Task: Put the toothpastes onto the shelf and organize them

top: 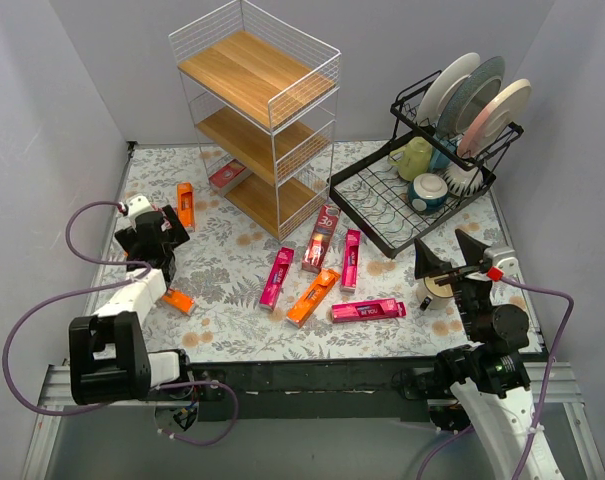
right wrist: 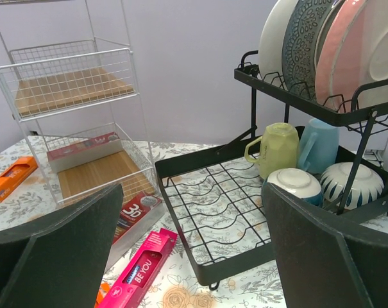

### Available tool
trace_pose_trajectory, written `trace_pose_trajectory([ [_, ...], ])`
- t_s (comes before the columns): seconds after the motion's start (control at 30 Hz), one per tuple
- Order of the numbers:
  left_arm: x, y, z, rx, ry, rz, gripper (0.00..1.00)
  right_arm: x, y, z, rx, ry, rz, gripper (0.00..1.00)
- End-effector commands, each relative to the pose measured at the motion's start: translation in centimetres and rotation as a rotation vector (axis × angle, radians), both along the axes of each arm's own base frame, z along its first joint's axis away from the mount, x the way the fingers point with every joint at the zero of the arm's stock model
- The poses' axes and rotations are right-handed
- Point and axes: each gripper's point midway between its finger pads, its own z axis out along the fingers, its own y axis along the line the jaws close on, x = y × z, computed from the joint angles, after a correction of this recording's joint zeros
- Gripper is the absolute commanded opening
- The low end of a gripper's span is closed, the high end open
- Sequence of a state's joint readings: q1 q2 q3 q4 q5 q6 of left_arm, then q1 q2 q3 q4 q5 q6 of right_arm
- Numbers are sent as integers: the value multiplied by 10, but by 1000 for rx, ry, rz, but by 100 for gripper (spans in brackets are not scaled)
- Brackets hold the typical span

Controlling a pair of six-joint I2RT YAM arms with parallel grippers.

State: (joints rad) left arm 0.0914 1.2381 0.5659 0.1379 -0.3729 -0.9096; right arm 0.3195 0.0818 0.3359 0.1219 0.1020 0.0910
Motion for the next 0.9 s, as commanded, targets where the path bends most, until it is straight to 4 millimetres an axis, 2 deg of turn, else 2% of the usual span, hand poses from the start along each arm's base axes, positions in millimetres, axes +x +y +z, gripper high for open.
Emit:
trace_pose_trajectory([
  [0.0, 2, 19, -10, 0, 40, 77, 98, -8, -3, 24, 31, -74, -2, 99],
  [0.03, 3, 18, -18, -8, 68, 69, 98, -8, -2, 23, 30, -71, 0, 99],
  [0.27, 9, 8, -43, -38, 156, -6, 98, -7, -1, 22, 28, -67, 4, 99],
  [0.5, 11, 1, -58, -64, 222, -45, 96, -6, 0, 20, 31, -59, 8, 98],
  [0.63, 12, -4, -58, -83, 229, -71, 91, -5, 1, 19, 30, -53, 11, 99],
  [0.77, 12, -4, -59, -87, 227, -72, 79, -4, 1, 17, 29, -49, 8, 99],
  [0.87, 12, -6, -65, -99, 249, -75, 76, -3, 2, 17, 30, -47, 12, 99],
])
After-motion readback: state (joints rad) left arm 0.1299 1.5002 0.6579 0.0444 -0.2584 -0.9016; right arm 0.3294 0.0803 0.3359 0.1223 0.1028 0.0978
